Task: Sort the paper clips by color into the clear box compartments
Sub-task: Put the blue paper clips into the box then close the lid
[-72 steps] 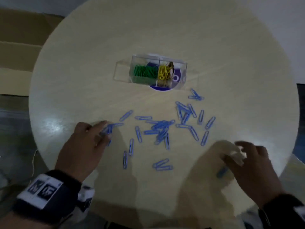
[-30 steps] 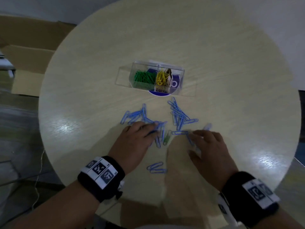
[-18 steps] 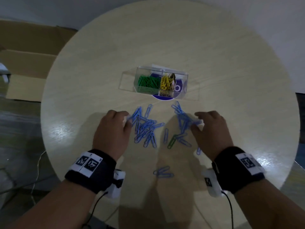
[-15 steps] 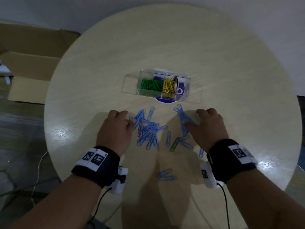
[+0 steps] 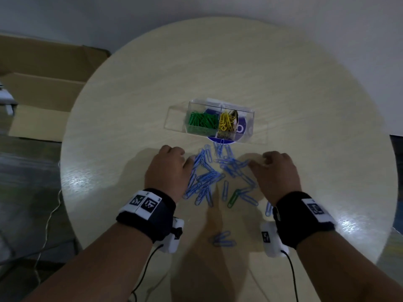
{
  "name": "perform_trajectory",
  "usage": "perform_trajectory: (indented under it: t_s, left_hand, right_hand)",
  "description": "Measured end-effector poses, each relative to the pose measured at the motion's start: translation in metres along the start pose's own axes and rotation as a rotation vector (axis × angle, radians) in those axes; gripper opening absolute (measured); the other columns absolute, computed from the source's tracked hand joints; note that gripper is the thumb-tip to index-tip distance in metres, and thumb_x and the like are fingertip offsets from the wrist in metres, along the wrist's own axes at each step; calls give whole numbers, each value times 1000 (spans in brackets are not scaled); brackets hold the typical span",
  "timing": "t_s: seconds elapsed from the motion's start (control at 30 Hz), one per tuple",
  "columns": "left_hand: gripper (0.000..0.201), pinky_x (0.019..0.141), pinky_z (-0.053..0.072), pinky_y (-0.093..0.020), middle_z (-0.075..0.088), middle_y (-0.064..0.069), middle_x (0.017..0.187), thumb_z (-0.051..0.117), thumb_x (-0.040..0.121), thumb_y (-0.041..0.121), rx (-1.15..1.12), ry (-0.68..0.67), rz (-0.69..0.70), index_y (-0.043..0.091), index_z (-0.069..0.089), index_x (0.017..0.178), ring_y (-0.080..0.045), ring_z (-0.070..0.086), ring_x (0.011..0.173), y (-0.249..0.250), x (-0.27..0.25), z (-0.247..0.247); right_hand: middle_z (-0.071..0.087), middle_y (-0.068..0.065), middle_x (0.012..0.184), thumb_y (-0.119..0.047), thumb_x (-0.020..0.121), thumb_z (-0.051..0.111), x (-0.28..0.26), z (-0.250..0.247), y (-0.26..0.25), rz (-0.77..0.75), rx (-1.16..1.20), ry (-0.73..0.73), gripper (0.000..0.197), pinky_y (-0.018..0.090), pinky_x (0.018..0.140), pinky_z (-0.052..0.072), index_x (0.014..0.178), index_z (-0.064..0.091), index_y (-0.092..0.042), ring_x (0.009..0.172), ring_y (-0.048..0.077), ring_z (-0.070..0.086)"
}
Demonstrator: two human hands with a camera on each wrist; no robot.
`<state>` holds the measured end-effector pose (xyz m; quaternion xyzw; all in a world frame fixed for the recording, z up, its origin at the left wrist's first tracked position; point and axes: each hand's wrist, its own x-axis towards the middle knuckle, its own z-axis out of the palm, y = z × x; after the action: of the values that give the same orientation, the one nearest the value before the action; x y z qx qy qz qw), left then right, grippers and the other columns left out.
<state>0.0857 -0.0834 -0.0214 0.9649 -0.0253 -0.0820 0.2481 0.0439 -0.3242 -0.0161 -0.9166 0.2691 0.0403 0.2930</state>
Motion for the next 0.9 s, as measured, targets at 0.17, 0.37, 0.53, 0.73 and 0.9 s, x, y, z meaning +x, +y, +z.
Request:
perform_trajectory:
  t_s: [0.17,0.37,0.53,0.73,0.9]
  left_hand:
    - [43,76,51,-41,49,-4,111,58,89,49,162,-140,109,19,59,120,-30,58,97,24,4,11]
    - [34,88,50,-41,54,-3,115,65,88,21,-24,-182,95,19,59,122,-25,59,103,20,-2,8]
    - [46,81,50,-41,52,-3,112,65,84,49,113,-136,46,20,55,118,-25,55,102,26,-5,4]
    - [18,79,47,-39,56,-4,106,55,91,30,216,-244,98,19,60,104,-29,58,99,29,-6,8]
    - [16,76,45,-38,57,-7,101,58,89,28,206,-286,97,16,56,99,-30,56,93,34,-5,5]
  right_hand:
    - [54,15,108,-50,74,69,-9,14,-30,-231,-241,-145,58,42,91,43,114,62,-9,101,38,50]
    - [55,13,105,-12,76,62,-13,19,-21,-343,-190,-233,39,40,85,45,115,65,-15,97,40,54]
    - [51,12,112,-41,75,66,-10,12,-18,-247,-303,-174,56,41,88,43,121,53,-11,101,36,50]
    - [59,12,96,-19,83,58,-17,15,-16,-367,-308,-258,23,38,76,46,105,64,-14,90,37,57]
    - [61,10,94,-23,83,55,-17,12,-13,-389,-312,-264,19,39,74,46,99,63,-15,89,36,58]
